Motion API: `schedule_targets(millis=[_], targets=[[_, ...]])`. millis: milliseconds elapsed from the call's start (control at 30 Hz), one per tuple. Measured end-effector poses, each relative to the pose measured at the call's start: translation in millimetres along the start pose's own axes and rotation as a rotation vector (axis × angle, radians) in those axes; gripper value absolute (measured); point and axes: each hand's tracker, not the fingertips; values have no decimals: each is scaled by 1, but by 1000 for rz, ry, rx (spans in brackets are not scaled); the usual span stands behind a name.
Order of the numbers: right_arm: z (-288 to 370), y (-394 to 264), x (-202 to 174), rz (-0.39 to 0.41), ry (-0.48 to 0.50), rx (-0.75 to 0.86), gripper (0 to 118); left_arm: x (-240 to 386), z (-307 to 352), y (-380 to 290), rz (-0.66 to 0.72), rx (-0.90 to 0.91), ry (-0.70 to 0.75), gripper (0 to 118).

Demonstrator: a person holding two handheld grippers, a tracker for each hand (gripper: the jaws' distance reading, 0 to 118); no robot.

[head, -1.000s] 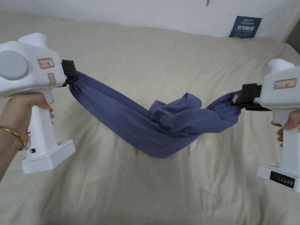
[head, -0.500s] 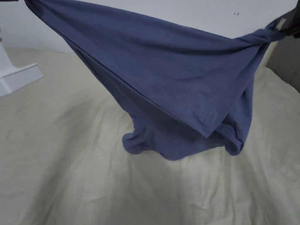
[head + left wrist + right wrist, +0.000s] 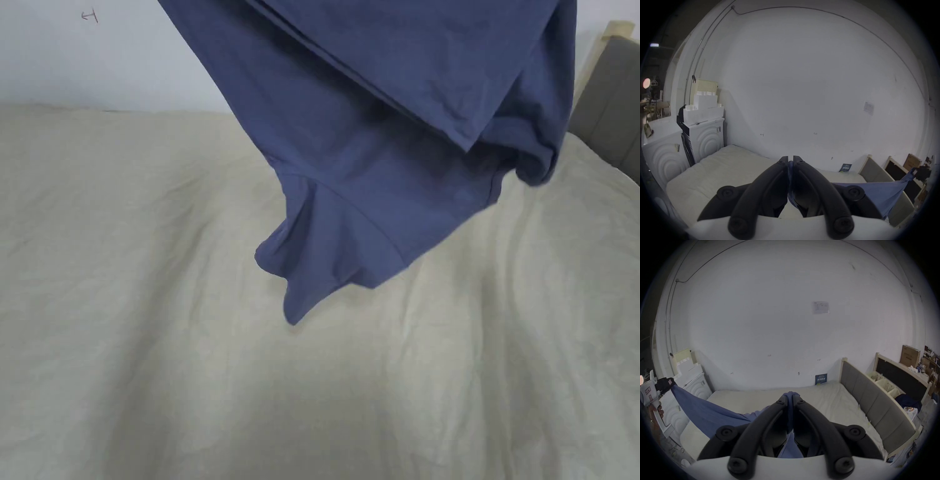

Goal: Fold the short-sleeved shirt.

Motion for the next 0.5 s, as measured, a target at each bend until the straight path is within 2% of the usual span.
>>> schedule_targets(millis=[100,233,433,500], targets=[[-29,13,-7,58,-78,32,9,19,-32,1,-35,-9,19,4],[-72,28,-9,75,-139,32,9,46,-77,-4,-65,-24,37,4],[-128,41,-1,42,-220,74,9,84,-140,-24,-111,-26,62,4],[-143,41,4,36,-238,79,9,95,-143,-41,-115,-20,59,4]])
